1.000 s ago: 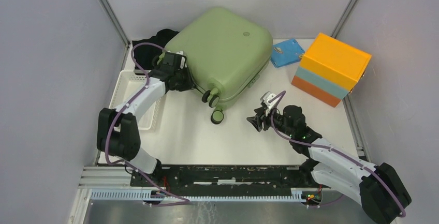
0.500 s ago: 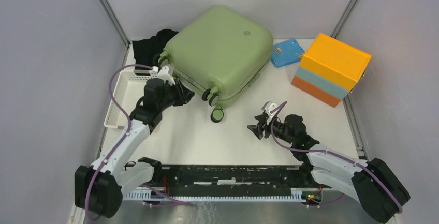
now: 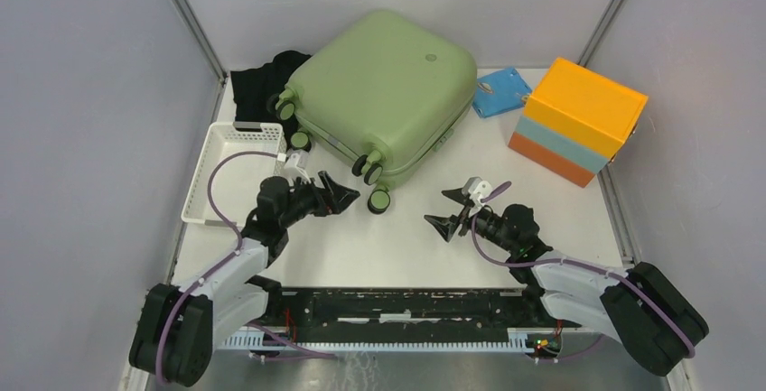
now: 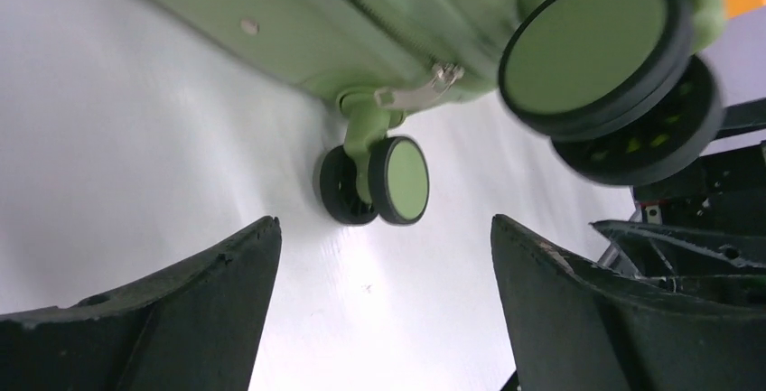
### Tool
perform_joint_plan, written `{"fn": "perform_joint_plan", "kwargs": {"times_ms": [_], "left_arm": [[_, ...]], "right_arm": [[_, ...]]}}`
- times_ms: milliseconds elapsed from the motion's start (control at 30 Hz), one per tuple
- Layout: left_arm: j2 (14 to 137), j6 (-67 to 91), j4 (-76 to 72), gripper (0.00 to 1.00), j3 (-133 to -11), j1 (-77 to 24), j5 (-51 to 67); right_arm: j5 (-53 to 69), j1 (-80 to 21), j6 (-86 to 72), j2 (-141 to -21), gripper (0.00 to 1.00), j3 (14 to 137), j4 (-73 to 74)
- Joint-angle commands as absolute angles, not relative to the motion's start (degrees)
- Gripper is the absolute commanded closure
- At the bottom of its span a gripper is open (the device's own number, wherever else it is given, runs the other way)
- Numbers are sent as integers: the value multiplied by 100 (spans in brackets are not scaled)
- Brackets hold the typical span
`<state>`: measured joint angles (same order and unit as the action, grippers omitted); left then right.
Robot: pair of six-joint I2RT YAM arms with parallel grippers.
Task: Open, take out, and arrange the luggage
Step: Adjust the luggage at the center of the board.
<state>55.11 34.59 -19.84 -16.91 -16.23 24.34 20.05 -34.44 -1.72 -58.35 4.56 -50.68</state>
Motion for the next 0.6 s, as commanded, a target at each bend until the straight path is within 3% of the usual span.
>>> {"fn": "perform_joint_plan", "kwargs": {"times_ms": [0,233,567], "left_arm": [[5458,3877,-3400,13,-1251,-1684,2566],[4199,2437,-4373,17,-39,-2636,917],[5484,1956,-5704,16,-252,-2830,985]], "right_arm": [[2284,-3431,-350,-6082,19,416,-6132],[2260,-3443,-125,-6368,19,-144,-7529],[2137,-3489,437,-6634,19,-259,-7632]]}}
